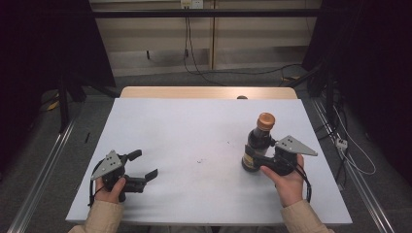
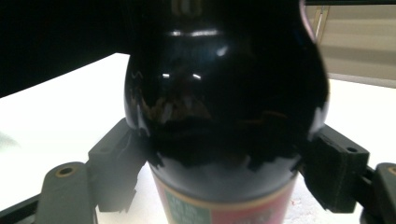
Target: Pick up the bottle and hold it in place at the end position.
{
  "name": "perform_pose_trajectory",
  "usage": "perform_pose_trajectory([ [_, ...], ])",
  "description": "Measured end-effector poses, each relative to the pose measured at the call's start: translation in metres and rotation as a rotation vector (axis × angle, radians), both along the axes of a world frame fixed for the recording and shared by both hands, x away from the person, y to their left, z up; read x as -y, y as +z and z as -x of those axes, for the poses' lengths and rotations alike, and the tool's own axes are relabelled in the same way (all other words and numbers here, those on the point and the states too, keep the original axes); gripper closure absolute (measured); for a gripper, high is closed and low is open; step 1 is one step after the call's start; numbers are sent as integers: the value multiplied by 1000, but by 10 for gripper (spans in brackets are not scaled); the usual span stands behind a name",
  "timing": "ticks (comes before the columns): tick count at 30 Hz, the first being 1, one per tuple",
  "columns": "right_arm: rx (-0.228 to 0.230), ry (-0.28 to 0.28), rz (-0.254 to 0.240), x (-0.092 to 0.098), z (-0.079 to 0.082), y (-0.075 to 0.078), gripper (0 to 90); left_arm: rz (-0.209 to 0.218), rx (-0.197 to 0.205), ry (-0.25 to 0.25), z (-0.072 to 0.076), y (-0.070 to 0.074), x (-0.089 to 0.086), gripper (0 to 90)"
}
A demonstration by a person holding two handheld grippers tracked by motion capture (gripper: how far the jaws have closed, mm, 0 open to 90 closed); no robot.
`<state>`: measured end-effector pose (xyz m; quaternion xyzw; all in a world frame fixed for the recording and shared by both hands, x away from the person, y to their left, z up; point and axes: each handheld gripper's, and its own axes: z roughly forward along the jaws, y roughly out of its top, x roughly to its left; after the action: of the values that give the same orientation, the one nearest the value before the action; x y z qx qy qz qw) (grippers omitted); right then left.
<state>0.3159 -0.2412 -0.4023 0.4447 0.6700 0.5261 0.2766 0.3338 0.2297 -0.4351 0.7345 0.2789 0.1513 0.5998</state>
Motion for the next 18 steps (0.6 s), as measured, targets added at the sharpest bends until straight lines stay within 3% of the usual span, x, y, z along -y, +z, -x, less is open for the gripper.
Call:
perform_pose_trajectory([
  [18, 25, 0, 24, -4, -6, 4, 280, 2, -4, -3, -1, -1, 1, 37],
])
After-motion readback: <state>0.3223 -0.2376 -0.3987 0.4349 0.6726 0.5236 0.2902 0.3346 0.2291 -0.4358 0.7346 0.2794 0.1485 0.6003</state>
